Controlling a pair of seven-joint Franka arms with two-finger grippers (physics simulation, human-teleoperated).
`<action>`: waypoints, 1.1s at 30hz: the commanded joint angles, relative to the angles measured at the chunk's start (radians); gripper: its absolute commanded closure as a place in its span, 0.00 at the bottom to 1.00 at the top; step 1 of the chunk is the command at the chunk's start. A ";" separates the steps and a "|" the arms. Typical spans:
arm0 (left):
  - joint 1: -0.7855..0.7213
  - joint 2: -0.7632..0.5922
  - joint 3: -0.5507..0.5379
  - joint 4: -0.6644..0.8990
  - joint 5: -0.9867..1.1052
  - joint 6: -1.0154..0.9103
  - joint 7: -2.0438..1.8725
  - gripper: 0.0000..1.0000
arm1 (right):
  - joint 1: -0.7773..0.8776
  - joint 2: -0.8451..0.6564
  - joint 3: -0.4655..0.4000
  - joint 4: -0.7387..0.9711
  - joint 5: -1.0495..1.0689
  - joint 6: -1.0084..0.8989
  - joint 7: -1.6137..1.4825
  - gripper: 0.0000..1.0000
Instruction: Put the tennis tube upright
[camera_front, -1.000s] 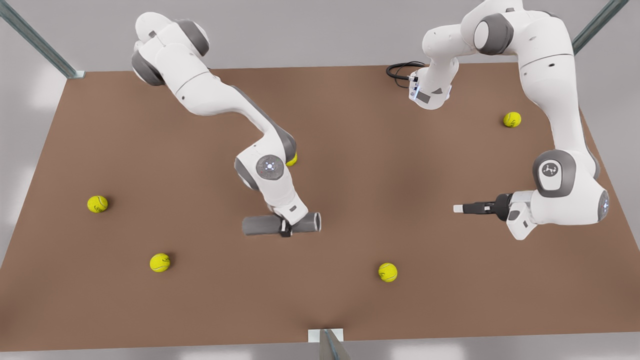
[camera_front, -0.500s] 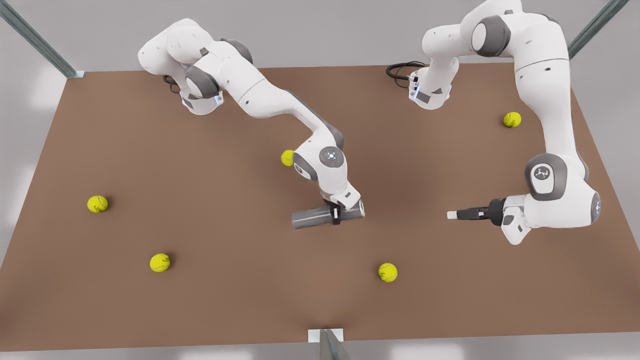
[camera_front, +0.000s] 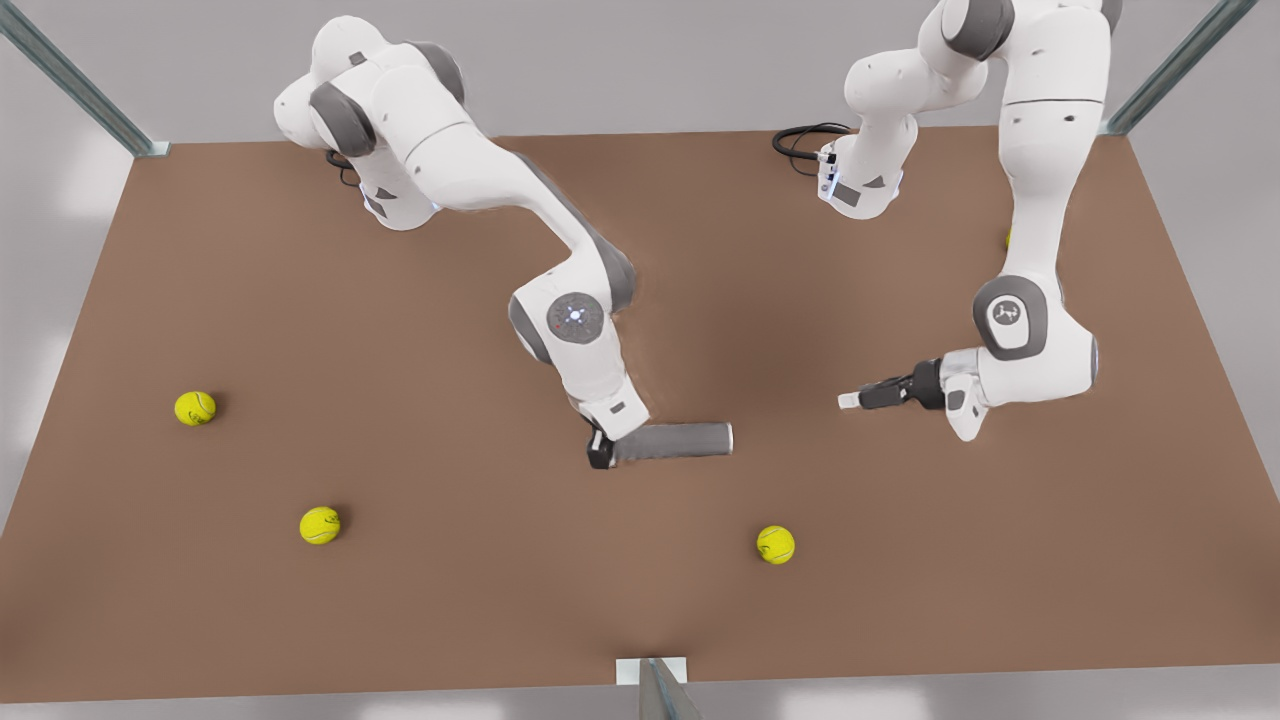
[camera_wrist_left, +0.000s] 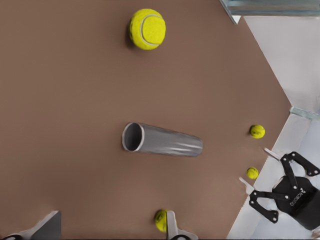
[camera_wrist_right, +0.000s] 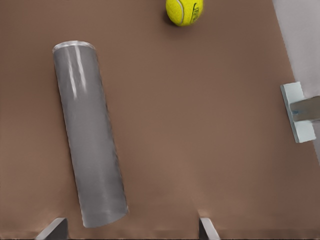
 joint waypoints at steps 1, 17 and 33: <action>-0.003 0.001 -0.009 -0.001 -0.222 0.010 0.001 0.00 | -0.049 -0.046 0.018 -0.046 0.000 -0.010 -0.002 0.00; -0.077 0.196 -0.221 0.067 -0.268 0.260 0.085 0.01 | -0.700 -0.519 0.135 -0.313 -0.126 -0.462 0.495 0.00; -0.045 0.380 -0.212 0.131 -0.279 0.314 0.344 0.01 | -0.698 -0.471 0.132 -0.282 -0.137 -0.450 0.496 0.00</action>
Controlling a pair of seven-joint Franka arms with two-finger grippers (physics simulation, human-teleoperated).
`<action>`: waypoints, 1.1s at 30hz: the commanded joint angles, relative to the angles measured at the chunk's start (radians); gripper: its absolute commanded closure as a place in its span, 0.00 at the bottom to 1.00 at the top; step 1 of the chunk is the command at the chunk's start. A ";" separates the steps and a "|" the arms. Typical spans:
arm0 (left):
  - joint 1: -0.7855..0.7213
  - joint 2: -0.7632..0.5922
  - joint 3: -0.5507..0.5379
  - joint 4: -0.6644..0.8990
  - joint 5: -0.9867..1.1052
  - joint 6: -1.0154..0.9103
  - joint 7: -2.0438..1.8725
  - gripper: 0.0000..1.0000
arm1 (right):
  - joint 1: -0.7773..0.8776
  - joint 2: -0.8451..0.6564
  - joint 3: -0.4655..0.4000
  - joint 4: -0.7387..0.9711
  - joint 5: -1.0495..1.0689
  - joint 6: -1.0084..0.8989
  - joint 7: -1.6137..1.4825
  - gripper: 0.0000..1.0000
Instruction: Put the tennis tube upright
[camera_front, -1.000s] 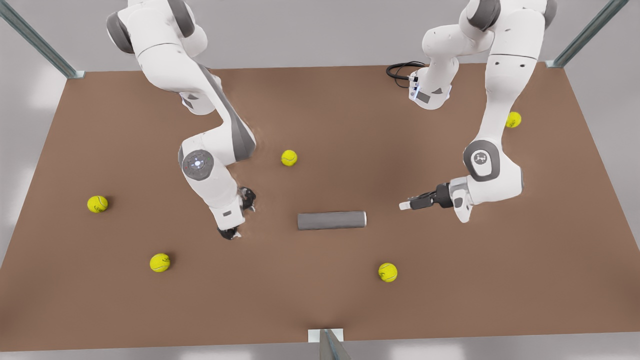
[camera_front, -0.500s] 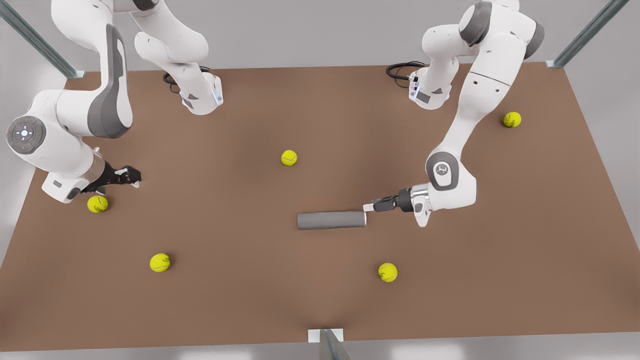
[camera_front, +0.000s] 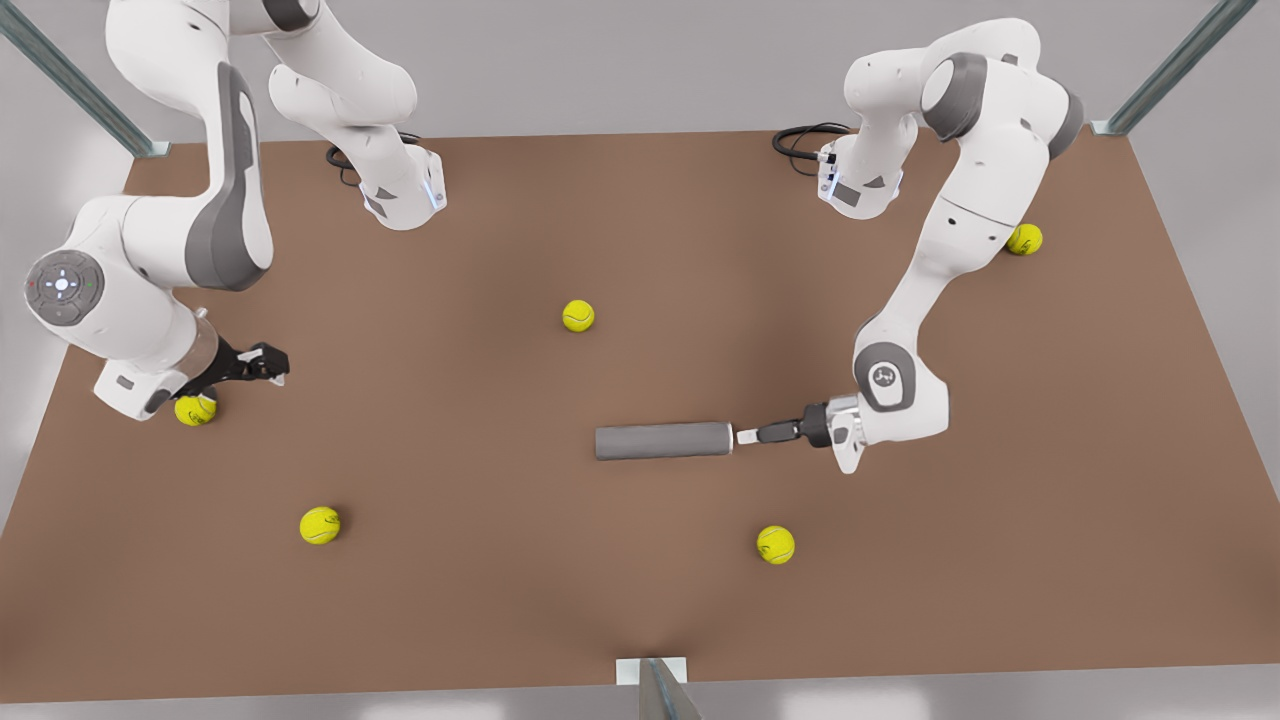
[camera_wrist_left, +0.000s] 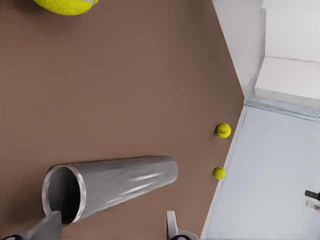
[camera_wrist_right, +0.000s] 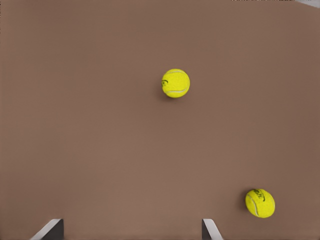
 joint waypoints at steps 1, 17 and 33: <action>-0.002 0.004 0.000 0.002 -0.007 0.000 0.002 0.01 | 0.001 0.002 0.002 0.002 -0.016 0.000 0.002 0.00; -0.015 0.070 -0.009 0.009 -0.045 -0.002 0.144 0.01 | 0.004 0.042 0.015 -0.009 -0.036 0.046 0.012 0.00; -0.054 0.119 -0.025 0.032 -0.147 0.020 0.193 0.01 | 0.005 0.067 0.046 0.002 -0.043 0.053 0.014 0.00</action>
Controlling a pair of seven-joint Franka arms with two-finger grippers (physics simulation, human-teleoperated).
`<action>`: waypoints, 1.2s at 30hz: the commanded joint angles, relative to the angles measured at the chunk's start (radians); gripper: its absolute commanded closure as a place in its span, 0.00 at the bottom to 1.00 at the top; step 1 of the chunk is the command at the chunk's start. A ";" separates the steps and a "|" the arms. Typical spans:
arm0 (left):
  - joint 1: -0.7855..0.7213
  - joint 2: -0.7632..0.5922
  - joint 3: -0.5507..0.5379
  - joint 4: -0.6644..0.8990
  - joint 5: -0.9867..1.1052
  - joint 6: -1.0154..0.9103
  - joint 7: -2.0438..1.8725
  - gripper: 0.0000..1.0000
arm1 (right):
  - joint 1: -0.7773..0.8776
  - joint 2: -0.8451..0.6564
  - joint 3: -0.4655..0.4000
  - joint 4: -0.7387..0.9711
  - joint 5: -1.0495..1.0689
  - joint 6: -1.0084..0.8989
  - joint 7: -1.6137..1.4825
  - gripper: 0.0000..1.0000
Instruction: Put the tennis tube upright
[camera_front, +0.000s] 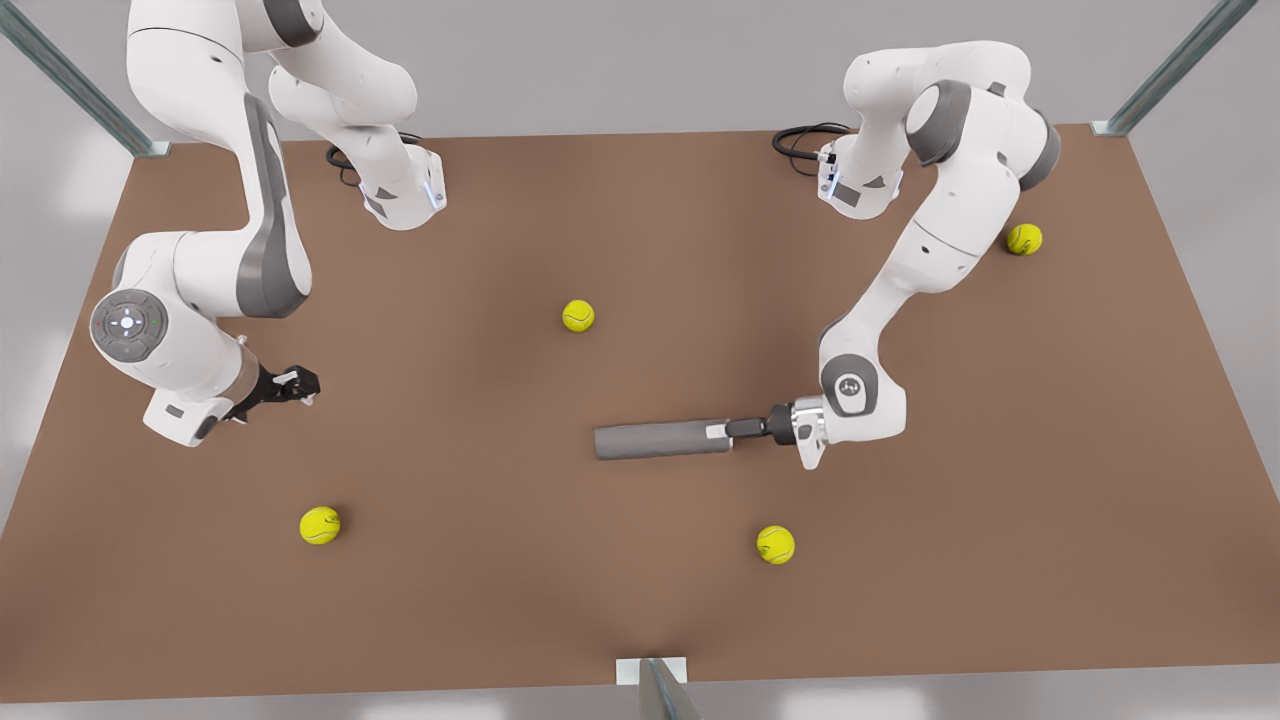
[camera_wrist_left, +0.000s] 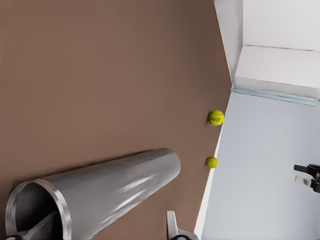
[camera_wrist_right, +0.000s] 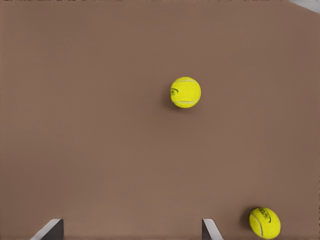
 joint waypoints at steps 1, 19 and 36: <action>-0.004 0.002 0.000 0.005 -0.021 0.000 0.001 0.01 | 0.000 0.000 0.000 -0.001 0.000 0.000 0.000 0.00; 0.038 -0.001 -0.032 0.012 -0.078 -0.040 0.018 0.79 | -0.001 0.003 0.002 0.002 -0.014 0.020 -0.002 0.00; 0.154 -0.013 -0.126 0.006 -0.101 -0.057 0.008 0.79 | -0.003 0.012 0.000 0.002 -0.014 0.035 0.000 0.00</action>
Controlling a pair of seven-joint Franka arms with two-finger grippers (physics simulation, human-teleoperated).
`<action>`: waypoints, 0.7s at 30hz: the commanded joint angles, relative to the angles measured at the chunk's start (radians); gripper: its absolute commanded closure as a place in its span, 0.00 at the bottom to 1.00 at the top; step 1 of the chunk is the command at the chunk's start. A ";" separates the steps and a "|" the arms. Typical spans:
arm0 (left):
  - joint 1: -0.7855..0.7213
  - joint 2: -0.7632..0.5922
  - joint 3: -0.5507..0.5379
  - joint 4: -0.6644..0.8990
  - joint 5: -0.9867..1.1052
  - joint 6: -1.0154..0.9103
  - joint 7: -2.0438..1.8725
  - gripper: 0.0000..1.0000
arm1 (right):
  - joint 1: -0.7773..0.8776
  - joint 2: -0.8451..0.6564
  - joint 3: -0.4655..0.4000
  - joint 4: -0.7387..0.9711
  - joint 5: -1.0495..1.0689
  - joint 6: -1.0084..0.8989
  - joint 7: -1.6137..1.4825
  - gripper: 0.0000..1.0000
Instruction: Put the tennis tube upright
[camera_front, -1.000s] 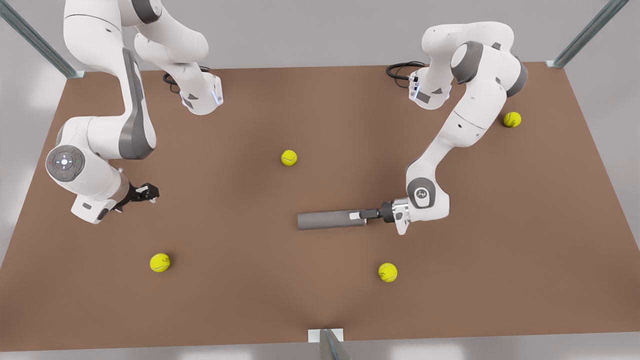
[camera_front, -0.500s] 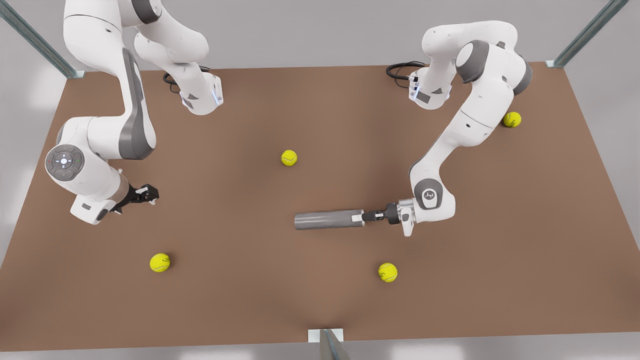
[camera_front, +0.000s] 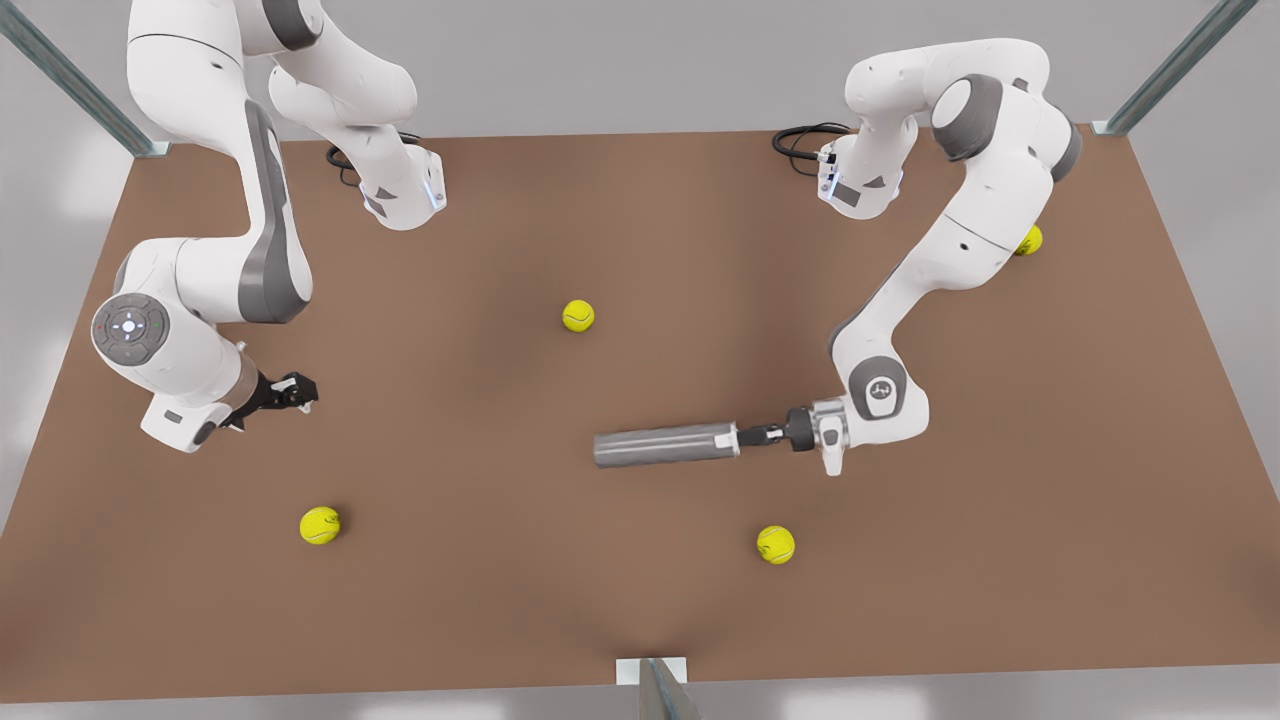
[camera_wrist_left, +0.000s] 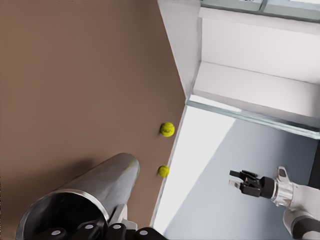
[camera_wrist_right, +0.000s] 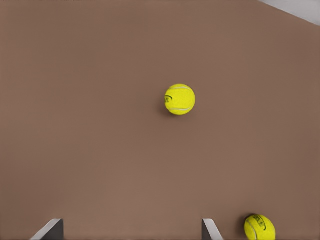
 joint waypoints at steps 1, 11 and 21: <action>0.009 -0.001 -0.002 -0.001 -0.018 -0.006 -0.001 0.79 | 0.000 0.000 0.000 0.000 0.000 0.000 0.000 0.00; 0.071 -0.050 0.000 0.018 0.111 -0.110 -0.195 0.79 | 0.000 0.009 0.000 0.001 0.002 0.002 0.003 0.00; 0.087 -0.073 0.000 0.166 0.383 -0.198 -0.572 0.79 | -0.008 0.043 0.000 0.023 0.002 -0.020 -0.008 0.00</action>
